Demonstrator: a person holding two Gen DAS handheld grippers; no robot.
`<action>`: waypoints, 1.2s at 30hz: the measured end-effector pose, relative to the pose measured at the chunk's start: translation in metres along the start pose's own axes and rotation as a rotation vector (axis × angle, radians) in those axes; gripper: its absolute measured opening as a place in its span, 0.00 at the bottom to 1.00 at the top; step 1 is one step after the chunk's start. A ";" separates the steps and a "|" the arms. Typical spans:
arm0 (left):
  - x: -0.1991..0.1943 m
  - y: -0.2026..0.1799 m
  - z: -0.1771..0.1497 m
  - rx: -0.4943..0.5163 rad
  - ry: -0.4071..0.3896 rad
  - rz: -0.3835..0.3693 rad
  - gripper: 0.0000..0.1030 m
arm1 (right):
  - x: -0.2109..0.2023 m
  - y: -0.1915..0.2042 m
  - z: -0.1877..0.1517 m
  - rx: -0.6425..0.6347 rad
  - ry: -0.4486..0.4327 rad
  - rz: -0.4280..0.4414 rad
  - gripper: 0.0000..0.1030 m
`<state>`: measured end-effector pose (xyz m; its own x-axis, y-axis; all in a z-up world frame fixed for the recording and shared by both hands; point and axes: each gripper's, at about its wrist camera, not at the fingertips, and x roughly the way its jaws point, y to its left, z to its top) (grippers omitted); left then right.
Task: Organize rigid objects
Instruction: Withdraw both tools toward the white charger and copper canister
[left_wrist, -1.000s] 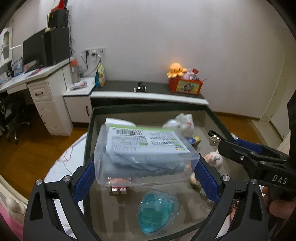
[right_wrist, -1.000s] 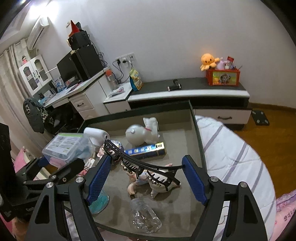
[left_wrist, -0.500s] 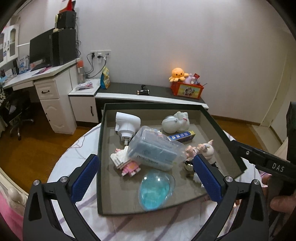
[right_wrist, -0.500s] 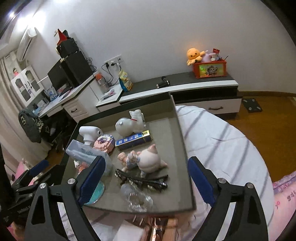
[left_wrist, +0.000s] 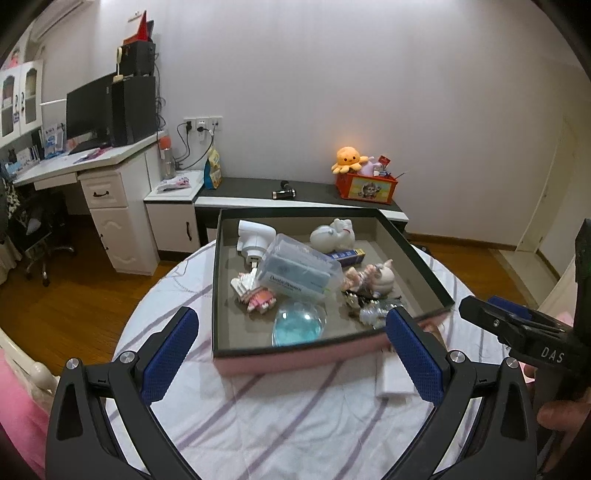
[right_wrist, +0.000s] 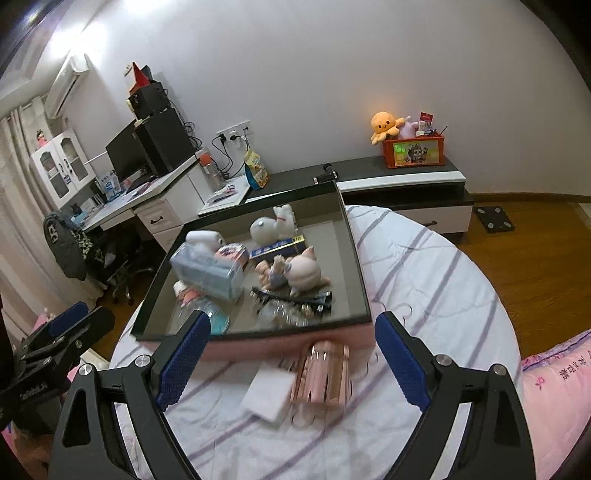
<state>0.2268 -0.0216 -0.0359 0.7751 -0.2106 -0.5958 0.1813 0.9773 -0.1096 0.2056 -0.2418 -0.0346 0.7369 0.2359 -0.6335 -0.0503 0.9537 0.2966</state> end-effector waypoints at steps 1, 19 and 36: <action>-0.005 0.000 -0.003 -0.004 0.000 -0.001 1.00 | -0.004 0.000 -0.003 0.001 0.000 0.002 0.90; -0.060 -0.010 -0.054 -0.014 -0.002 0.004 1.00 | -0.060 0.022 -0.064 -0.083 -0.037 -0.128 0.90; -0.069 -0.025 -0.086 0.002 0.041 -0.011 1.00 | -0.079 0.022 -0.083 -0.102 -0.052 -0.183 0.90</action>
<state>0.1163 -0.0298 -0.0602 0.7472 -0.2202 -0.6270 0.1908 0.9749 -0.1149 0.0902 -0.2242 -0.0369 0.7734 0.0493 -0.6320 0.0219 0.9943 0.1044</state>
